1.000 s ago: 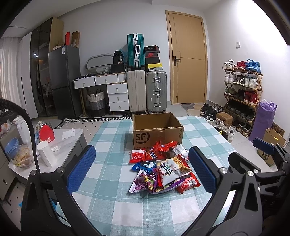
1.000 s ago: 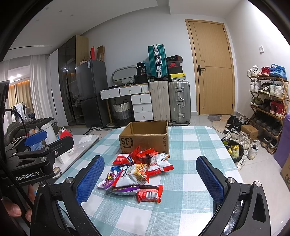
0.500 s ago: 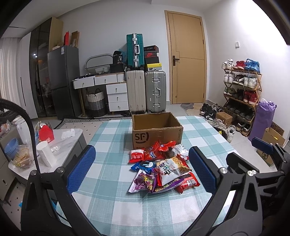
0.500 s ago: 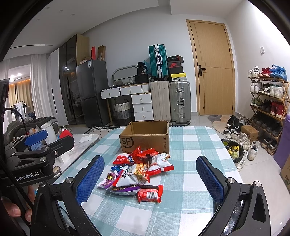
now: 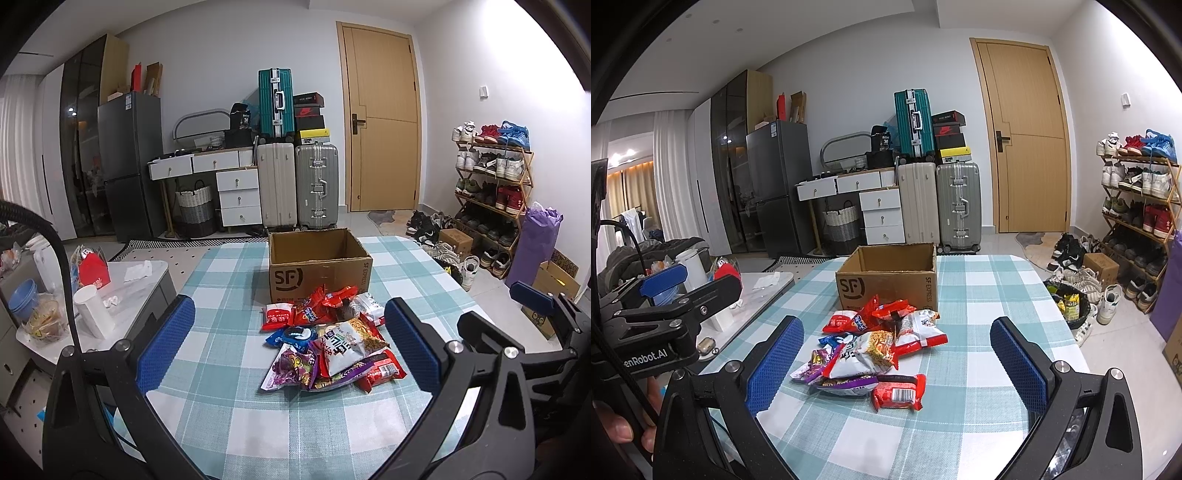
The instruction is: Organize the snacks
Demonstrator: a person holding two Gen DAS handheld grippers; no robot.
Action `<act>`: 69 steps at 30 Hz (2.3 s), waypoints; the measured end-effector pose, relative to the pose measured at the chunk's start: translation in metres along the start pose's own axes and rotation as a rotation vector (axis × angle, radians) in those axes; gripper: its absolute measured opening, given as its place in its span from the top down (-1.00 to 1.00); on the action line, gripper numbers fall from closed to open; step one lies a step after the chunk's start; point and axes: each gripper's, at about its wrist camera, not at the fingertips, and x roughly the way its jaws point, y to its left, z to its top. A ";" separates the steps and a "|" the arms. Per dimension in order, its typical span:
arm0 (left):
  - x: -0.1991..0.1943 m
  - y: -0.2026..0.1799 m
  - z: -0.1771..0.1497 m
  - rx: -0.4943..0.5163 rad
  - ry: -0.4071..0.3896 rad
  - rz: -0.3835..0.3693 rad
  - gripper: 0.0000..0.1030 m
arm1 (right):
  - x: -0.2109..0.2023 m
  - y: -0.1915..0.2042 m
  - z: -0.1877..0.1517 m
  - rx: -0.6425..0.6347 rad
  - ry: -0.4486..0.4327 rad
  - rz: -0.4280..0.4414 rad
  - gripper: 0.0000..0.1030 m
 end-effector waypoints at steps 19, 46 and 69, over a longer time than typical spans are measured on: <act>0.000 -0.001 0.000 0.000 0.001 0.000 -0.99 | 0.007 0.004 -0.006 0.005 0.004 -0.003 -1.00; 0.020 0.028 -0.043 -0.066 0.135 -0.020 -0.99 | 0.088 -0.025 -0.039 0.063 0.217 0.059 -1.00; 0.144 0.060 -0.078 -0.103 0.264 -0.085 -0.99 | 0.208 -0.030 -0.103 -0.071 0.514 0.091 -1.00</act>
